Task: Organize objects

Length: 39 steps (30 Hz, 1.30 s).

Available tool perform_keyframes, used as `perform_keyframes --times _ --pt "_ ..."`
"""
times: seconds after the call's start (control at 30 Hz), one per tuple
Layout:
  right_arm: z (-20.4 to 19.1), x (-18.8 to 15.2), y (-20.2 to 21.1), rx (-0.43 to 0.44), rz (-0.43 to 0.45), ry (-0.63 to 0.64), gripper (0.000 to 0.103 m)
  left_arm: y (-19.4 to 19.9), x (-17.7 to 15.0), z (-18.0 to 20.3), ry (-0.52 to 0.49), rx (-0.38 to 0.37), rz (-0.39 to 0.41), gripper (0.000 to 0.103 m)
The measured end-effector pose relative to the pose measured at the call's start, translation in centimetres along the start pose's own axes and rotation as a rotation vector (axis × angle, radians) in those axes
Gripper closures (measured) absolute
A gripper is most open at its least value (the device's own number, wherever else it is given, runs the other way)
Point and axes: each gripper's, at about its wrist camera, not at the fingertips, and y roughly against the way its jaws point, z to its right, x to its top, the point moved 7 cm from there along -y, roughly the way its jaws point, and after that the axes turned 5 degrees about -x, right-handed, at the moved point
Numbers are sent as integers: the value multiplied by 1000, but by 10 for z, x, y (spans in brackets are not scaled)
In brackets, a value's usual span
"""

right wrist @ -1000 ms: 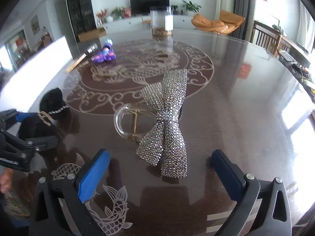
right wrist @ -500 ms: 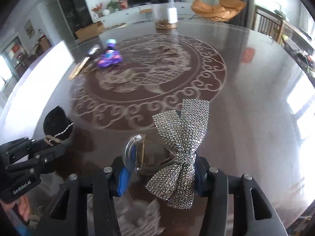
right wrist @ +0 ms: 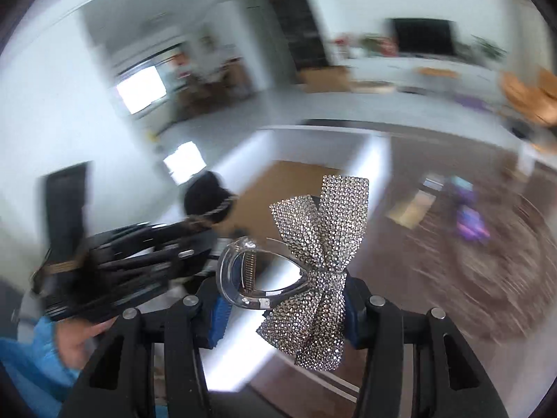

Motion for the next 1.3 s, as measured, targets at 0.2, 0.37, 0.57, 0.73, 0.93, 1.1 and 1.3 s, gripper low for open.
perform_keyframes --times 0.2,0.37,0.57,0.73,0.93,1.1,1.3 --pt "-59 -13 -69 113 -143 79 20 -31 -43 -57 107 179 -181 31" --pt "-42 -13 -51 111 -77 17 19 -28 -35 -45 143 154 -130 28" --pt "72 -23 7 -120 91 -131 1 -26 -7 31 87 -20 -59 28" --pt "198 -106 27 -461 -2 -307 1 -18 -3 149 -79 -244 -70 22" --pt "271 -170 54 -604 -58 -440 1 -30 -21 247 -244 -294 -100 5" --pt "281 -182 54 -602 -80 -460 1 -68 -29 267 -259 -245 -138 5" --pt "286 -186 44 -589 -90 -450 1 -96 -47 266 -266 -180 -183 5"
